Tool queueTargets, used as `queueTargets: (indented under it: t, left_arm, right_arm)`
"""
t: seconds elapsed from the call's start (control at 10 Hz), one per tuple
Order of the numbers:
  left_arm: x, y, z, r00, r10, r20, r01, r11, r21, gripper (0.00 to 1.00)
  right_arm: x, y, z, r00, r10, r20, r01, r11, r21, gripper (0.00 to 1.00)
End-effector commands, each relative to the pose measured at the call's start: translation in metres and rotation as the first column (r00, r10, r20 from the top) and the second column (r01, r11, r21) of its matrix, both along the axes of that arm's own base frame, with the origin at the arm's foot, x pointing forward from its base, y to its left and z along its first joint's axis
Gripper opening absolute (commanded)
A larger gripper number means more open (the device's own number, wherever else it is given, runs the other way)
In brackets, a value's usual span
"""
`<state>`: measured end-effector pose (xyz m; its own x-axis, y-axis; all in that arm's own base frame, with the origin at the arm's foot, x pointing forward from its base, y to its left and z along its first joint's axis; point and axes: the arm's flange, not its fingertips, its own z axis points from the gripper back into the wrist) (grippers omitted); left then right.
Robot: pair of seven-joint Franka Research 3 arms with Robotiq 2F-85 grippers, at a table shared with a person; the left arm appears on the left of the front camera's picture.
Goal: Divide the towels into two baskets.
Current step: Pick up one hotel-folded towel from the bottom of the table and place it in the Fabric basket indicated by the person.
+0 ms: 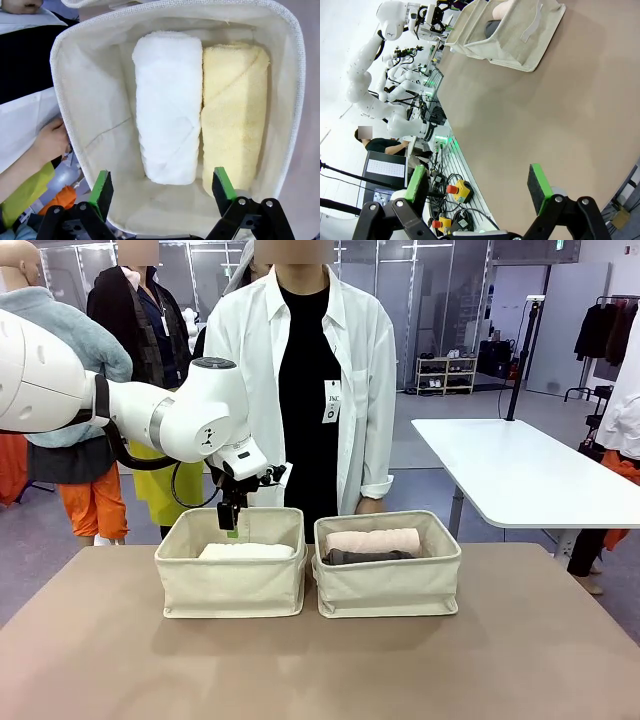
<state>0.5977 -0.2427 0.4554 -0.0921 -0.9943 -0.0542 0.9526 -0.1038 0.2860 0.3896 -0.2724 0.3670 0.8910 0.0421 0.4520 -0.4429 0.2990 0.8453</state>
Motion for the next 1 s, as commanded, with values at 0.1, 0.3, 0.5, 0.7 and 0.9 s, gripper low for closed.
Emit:
queueTargets:
  t: [0.1,0.3,0.5,0.7,0.9]
  left_arm:
    - [0.003,0.004,0.002,1.0,-0.015,0.004,0.015,1.0,0.008,1.0]
    - [0.003,0.004,0.002,1.0,-0.015,0.004,0.015,1.0,0.008,1.0]
    - [-0.008,0.014,0.025,0.997,0.059,-0.054,-0.065,0.992,-0.106,1.0]
    - [-0.046,0.053,0.063,0.968,0.169,-0.185,-0.208,0.953,-0.22,1.0]
    - [-0.092,0.086,0.077,0.927,0.176,-0.332,-0.295,0.889,-0.351,1.0]
  right_arm:
    - [-0.002,0.005,0.001,1.0,-0.009,0.004,0.009,1.0,-0.006,1.0]
    - [-0.002,0.005,0.001,1.0,-0.009,0.004,0.009,1.0,-0.006,1.0]
    - [-0.002,0.005,0.001,1.0,-0.009,0.004,0.009,1.0,-0.006,1.0]
    - [-0.002,0.005,0.001,1.0,-0.009,0.004,0.009,1.0,-0.006,1.0]
    - [-0.002,0.005,0.001,1.0,-0.009,0.004,0.009,1.0,-0.006,1.0]
